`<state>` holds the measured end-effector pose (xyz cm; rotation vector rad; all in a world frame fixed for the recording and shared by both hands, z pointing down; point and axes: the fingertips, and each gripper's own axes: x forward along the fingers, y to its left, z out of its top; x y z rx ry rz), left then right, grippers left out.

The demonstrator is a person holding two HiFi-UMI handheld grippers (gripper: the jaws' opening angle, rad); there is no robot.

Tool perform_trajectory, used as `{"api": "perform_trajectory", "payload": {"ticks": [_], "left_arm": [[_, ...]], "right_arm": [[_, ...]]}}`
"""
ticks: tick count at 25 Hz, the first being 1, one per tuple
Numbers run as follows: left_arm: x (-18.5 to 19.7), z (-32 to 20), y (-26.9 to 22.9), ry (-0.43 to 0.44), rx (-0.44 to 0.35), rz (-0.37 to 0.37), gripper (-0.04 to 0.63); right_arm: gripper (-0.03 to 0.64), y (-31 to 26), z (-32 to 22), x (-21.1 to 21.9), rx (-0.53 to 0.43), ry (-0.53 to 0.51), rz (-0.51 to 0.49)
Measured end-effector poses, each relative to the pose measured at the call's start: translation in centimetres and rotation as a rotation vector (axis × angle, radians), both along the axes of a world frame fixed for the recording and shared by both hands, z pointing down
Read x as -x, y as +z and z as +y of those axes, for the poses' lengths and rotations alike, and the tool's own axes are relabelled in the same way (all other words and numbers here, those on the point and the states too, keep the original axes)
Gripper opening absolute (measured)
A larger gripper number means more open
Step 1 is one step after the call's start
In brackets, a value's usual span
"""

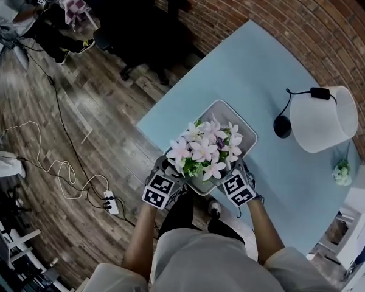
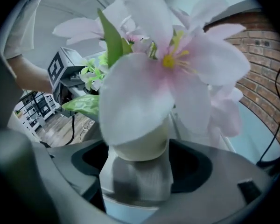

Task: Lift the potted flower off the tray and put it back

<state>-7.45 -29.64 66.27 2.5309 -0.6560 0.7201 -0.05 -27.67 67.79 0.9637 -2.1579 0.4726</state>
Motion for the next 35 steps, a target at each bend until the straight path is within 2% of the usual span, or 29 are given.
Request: {"api": "perform_trajectory", "payload": {"ticks": [4,10,16,18,25,35], "left_arm": [[0.0,-0.2,0.1,0.031,-0.009,-0.012,0.342],[-0.9,0.2,0.3,0.098,-0.055,-0.085,0.34],[-1.0,0.7,0.0,0.094,-0.068,-0.083,0.285],[-1.0,0.8,0.0,0.084,-0.07,-0.087,0.285],[-1.6,0.6,-0.8,0.034,-0.081,-0.046,0.285],[-1.7,2.2,-6.2,-0.025,-0.168,0.014,0.279]], "right_arm": [[0.426,0.3,-0.3,0.3,0.015,0.009,-0.014],[0.426,0.4,-0.2,0.2,0.024,0.02,-0.017],[0.425,0.2,-0.3,0.4,0.02,0.032,-0.022],[0.425,0.1,-0.3,0.4,0.021,0.035,-0.025],[0.423,-0.6,-0.7,0.1,-0.016,0.013,-0.033],[0.423,-5.4,0.6,-0.2,-0.065,0.039,-0.099]]}}
